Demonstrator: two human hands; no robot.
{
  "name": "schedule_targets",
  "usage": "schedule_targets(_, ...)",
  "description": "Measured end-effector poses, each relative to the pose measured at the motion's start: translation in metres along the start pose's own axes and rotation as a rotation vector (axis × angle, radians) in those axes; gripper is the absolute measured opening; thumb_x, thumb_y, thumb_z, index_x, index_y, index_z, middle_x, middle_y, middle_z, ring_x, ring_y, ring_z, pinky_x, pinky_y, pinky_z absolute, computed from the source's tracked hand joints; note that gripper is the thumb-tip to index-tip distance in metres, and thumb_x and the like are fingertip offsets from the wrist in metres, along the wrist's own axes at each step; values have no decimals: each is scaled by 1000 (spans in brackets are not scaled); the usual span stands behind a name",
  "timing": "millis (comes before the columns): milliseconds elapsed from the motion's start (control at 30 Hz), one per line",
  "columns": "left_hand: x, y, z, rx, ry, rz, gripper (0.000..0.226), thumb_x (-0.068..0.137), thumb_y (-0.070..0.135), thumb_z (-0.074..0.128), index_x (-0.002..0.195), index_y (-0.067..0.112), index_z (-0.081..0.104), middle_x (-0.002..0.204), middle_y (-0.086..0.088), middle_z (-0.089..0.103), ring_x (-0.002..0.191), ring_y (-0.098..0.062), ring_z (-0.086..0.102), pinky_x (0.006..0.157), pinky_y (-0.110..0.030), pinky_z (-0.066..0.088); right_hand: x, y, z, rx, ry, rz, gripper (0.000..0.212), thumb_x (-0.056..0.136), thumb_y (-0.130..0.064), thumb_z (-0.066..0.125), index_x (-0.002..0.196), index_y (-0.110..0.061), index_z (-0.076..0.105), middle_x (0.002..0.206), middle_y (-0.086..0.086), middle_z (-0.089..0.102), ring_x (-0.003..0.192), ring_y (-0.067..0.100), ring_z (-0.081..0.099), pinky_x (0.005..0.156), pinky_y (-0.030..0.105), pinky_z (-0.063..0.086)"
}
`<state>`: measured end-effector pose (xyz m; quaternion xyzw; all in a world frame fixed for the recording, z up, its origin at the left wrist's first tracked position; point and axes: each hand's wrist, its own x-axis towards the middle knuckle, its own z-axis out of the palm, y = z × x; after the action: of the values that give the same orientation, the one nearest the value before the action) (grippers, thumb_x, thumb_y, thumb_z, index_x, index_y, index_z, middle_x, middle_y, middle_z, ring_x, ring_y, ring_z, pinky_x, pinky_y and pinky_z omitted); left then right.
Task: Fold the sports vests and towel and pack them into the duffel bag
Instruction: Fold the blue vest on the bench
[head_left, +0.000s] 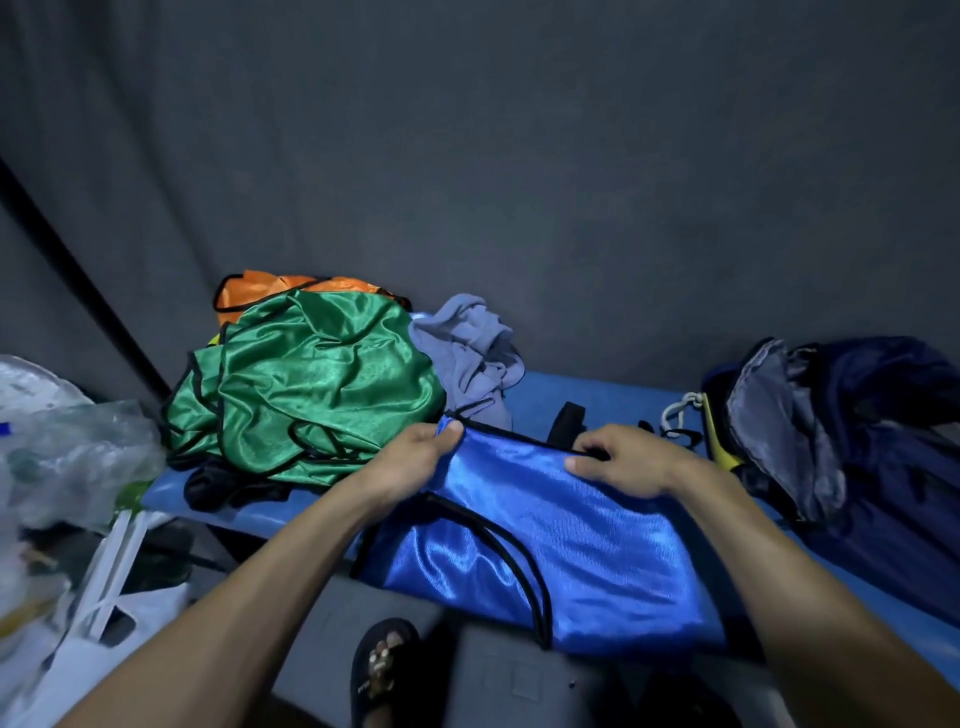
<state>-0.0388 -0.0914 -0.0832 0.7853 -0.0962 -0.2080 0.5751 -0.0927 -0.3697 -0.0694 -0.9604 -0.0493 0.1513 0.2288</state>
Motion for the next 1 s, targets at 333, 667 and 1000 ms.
schedule_targets(333, 19, -10, 4, 643, 331, 84, 29, 107, 31, 45, 85, 12, 51, 82, -9, 60, 87, -36, 60, 70, -36, 36, 10, 8, 9, 35, 153, 87, 50, 104, -43, 51, 62, -18, 36, 55, -3, 38, 49, 11, 35, 53, 30, 27)
schedule_targets(667, 28, -15, 4, 798, 389, 94, 27, 106, 29, 45, 92, 7, 50, 95, -23, 67, 84, -43, 62, 71, -43, 46, 5, 3, 25, -190, 458, -101, 13, 96, -31, 64, 91, -19, 60, 92, -5, 56, 86, 20, 53, 78, 40, 49)
schedule_targets(1000, 21, -5, 14, 1029, 391, 271, 16, 105, 20, 45, 98, 17, 31, 102, -14, 61, 85, -42, 63, 63, -42, 38, -52, 29, 9, -78, 521, 258, 29, 81, -45, 78, 76, -27, 55, 71, -10, 63, 69, 14, 60, 65, 40, 54)
